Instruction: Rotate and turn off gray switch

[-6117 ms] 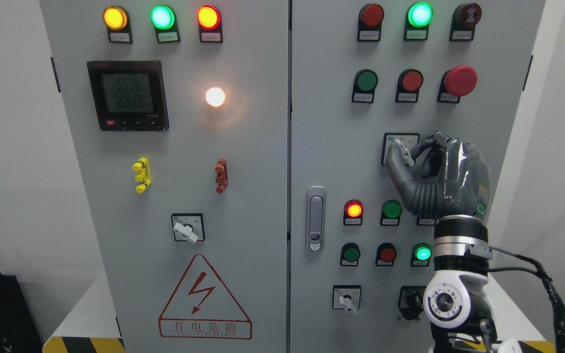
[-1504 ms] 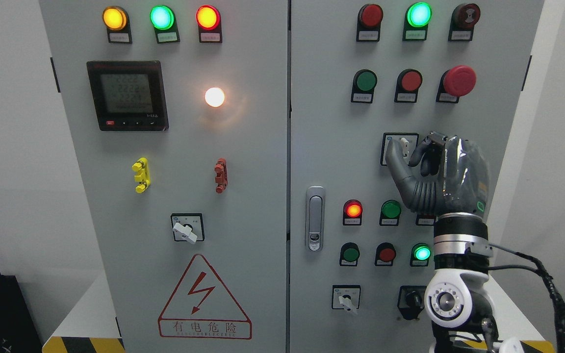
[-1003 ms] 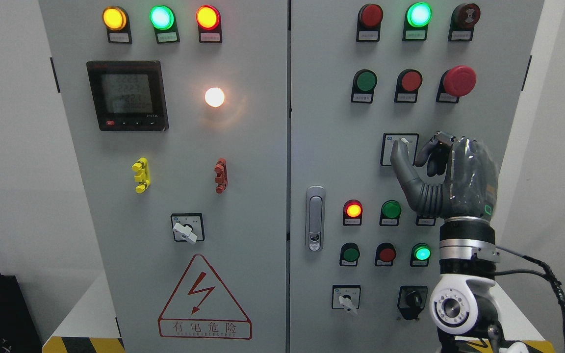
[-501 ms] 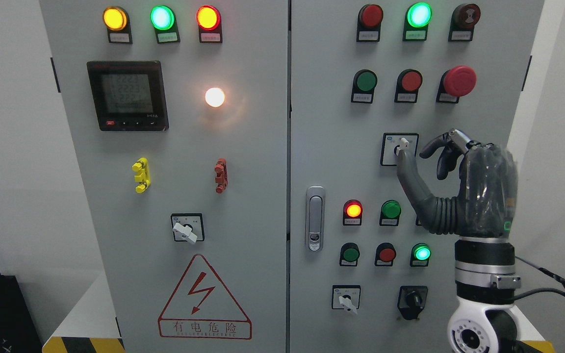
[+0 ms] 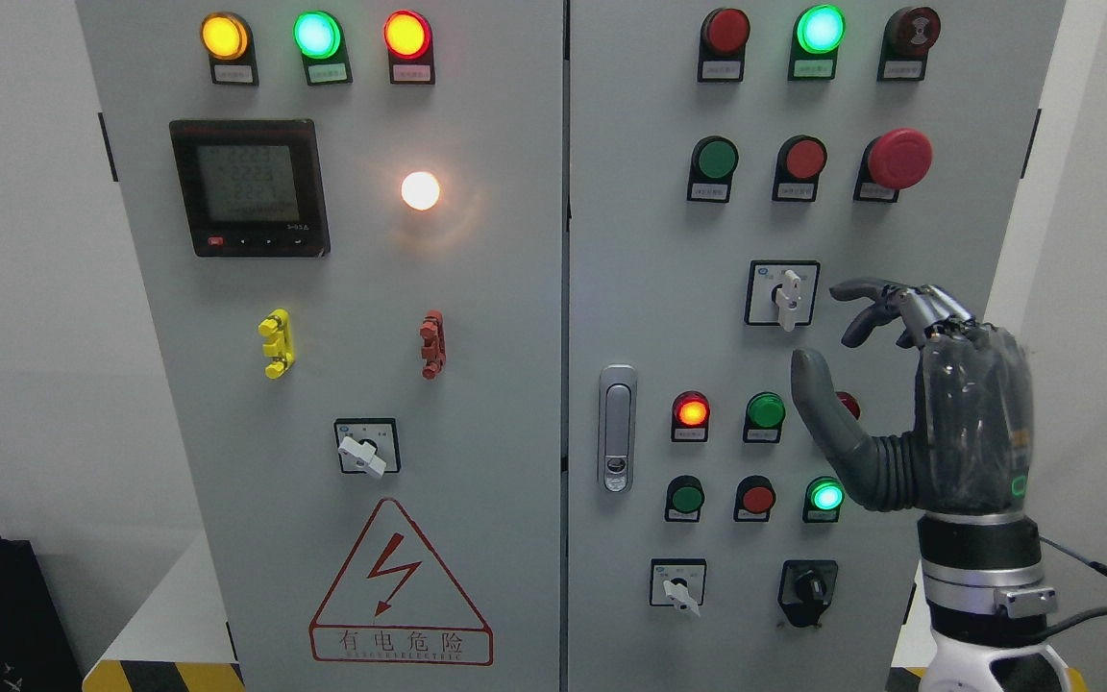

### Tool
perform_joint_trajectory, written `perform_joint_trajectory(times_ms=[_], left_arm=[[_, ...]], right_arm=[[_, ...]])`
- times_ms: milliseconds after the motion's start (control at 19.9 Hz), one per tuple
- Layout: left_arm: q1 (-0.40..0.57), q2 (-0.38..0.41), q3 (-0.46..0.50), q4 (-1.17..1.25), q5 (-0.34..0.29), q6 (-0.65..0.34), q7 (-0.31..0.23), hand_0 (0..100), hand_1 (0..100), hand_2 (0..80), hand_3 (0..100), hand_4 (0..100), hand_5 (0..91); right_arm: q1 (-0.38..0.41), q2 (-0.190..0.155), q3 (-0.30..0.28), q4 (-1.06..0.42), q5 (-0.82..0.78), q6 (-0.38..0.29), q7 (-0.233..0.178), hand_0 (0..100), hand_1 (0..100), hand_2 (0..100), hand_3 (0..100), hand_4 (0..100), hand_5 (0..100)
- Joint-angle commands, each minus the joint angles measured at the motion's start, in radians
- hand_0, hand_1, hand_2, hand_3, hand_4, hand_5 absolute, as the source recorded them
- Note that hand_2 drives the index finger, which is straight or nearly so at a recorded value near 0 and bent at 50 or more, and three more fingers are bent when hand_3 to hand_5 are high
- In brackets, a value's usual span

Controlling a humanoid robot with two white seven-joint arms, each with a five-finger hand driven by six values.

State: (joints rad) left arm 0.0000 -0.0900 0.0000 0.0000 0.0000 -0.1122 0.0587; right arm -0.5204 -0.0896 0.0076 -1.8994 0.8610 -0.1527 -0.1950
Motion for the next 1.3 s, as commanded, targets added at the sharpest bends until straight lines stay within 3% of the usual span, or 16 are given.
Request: perform_joint_trajectory(times_ms=[0,201,552,1253], left_arm=[[-0.009,0.001,0.008,-0.025,0.020,0.000,0.000,12,39,0.0,0,0,0.0],[-0.009,0.001,0.008,-0.025,0.020,0.000,0.000,12,39,0.0,0,0,0.0],[-0.009,0.001,0.008,-0.025,0.020,0.000,0.000,12,39,0.0,0,0,0.0],[-0.009,-0.001,0.008,-0.025,0.020,0.000,0.000,12,39,0.0,0,0,0.0]], right_arm=[[0.042,-0.074,-0.009,-0.058,-0.002,-0.004,0.002,27,16,6,9,0,0],[0.080,-0.093,-0.018,-0.075,-0.003,-0.021,0.002,26,17,6,9,0,0],[0.120,-0.094,-0.018,-0.081,-0.014,-0.048,0.000,25,18,8,10,0,0],[0.120,-0.096,-0.021,-0.082,-0.016,-0.047,0.002,23,21,9,14,2,0]])
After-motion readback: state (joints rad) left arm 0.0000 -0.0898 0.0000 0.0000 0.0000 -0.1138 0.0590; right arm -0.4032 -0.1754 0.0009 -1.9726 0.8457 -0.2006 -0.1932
